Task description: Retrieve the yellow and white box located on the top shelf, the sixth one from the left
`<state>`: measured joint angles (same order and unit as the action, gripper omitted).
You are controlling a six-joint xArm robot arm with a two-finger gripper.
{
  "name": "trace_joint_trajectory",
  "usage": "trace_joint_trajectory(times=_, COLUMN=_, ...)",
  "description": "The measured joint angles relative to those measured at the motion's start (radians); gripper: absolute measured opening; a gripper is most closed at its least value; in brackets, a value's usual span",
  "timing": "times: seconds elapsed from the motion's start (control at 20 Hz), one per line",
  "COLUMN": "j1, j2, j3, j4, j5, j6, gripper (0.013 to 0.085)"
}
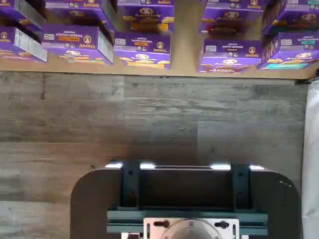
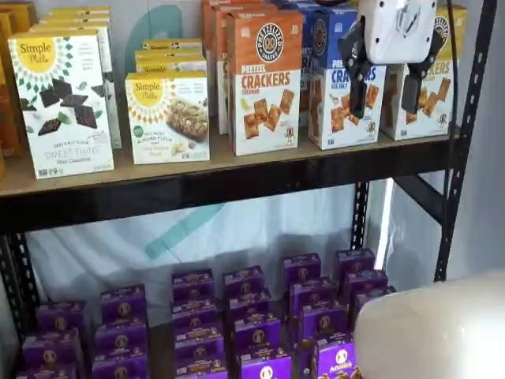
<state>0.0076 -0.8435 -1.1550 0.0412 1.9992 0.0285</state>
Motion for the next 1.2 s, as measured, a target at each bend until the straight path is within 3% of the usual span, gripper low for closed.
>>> trace_joint_trajectory(times=0.05, j1=-0.012, j2=0.002, j3=-0.002, j4=0.013, j5=0.005, j6=-0.006, gripper=0.0850)
trace_joint_trajectory(times=0.1, j1=-0.063, j2=0.011, j3=-0.008, j4=0.067, j5=0.023, j6=-0.028, gripper=0.0850)
trace_joint_trajectory(times=0.15, j1=-0.083, j2=0.014, j3=-0.010, j4=0.091, j5=0.029, j6=-0.038, gripper=0.0850)
trace_joint_trajectory(times=0.3, j1=-0.091, j2=0.012, j3=-0.011, j4=0.102, j5=0.030, j6=-0.045, gripper=0.0850)
trace_joint_trajectory(times=0.45, j1=-0.081, j2=0.007, j3=-0.008, j4=0.080, j5=0.017, j6=-0.046, gripper=0.0850)
trace_joint_trajectory(times=0.55, j1=-0.057, j2=-0.003, j3=0.000, j4=0.033, j5=-0.013, j6=-0.045, gripper=0.0850)
trace_joint_trajectory(times=0.7, j1=-0.081, j2=-0.005, j3=0.005, j4=-0.007, j5=-0.053, j6=-0.083, gripper=0.0850)
trace_joint_trajectory(times=0.85, j1=-0.130, j2=0.002, j3=0.005, j4=-0.037, j5=-0.089, j6=-0.141, gripper=0.0850)
trace_joint_trajectory(times=1.0, j1=-0.211, j2=0.018, j3=0.006, j4=-0.061, j5=-0.140, j6=-0.227, gripper=0.0850)
trace_joint_trajectory(times=1.15, j1=-0.281, j2=0.028, j3=0.007, j4=-0.053, j5=-0.182, j6=-0.293, gripper=0.0850)
trace_joint_trajectory(times=1.2, j1=-0.330, j2=0.039, j3=0.004, j4=-0.041, j5=-0.207, j6=-0.335, gripper=0.0850)
